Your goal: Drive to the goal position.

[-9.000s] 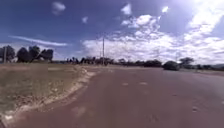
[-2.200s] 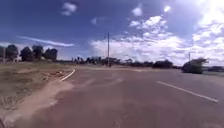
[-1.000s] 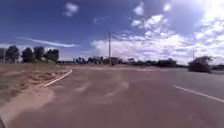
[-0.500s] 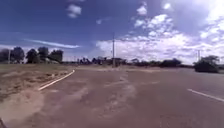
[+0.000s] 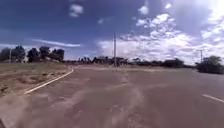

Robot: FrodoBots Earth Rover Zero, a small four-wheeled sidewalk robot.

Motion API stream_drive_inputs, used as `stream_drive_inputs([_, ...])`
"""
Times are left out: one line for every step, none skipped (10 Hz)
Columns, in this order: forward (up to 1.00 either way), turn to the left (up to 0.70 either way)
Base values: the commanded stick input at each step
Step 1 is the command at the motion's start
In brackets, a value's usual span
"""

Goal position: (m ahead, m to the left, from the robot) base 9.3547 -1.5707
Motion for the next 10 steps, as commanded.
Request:
stream_drive_inputs([0.86, 0.0])
stream_drive_inputs([0.86, 0.0])
stream_drive_inputs([0.86, 0.0])
stream_drive_inputs([0.86, 0.0])
stream_drive_inputs([0.86, 0.0])
stream_drive_inputs([0.86, 0.0])
stream_drive_inputs([0.86, 0.0])
stream_drive_inputs([0.86, 0.0])
stream_drive_inputs([0.86, 0.0])
stream_drive_inputs([0.86, 0.0])
